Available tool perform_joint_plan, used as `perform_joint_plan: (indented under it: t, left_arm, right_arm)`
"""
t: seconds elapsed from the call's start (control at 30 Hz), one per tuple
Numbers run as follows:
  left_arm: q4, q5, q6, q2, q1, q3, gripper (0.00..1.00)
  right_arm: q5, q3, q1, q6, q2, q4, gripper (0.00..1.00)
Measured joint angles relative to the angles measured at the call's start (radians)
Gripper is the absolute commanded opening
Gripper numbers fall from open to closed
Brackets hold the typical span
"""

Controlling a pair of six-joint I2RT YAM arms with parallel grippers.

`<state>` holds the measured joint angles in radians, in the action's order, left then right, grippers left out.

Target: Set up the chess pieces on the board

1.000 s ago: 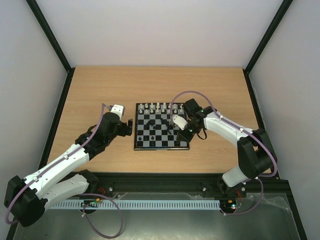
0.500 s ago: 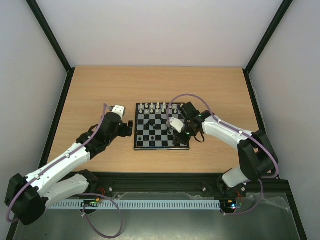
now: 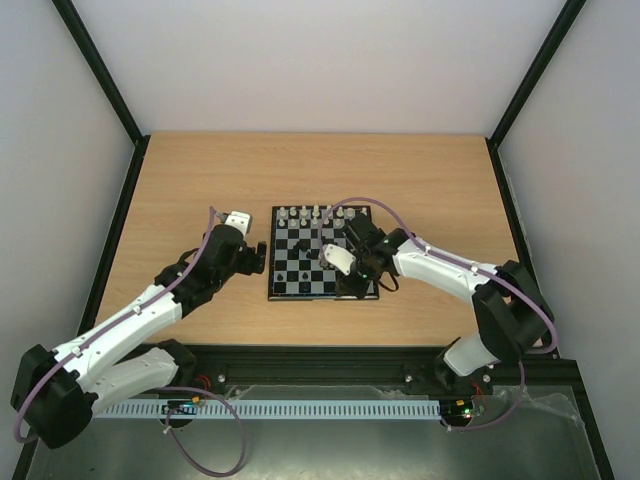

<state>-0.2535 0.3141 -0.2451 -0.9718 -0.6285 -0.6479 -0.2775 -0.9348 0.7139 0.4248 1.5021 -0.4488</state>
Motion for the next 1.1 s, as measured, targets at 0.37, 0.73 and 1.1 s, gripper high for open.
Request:
perform_joint_plan:
  t: [0.37, 0.73, 1.1]
  left_arm:
    - [-0.011, 0.000, 0.000, -0.038, 0.000, -0.010, 0.98]
    - [-0.027, 0.045, -0.015, -0.039, 0.000, -0.026, 0.99]
    - [-0.030, 0.072, -0.016, -0.039, 0.000, -0.026, 0.99]
  right_arm:
    - [-0.010, -0.113, 0.042, -0.023, 0.097, 0.002, 0.13]
    - [-0.021, -0.206, 0.063, -0.025, 0.183, 0.000, 0.14]
    - [-0.006, -0.206, 0.079, -0.027, 0.216, 0.000, 0.14]
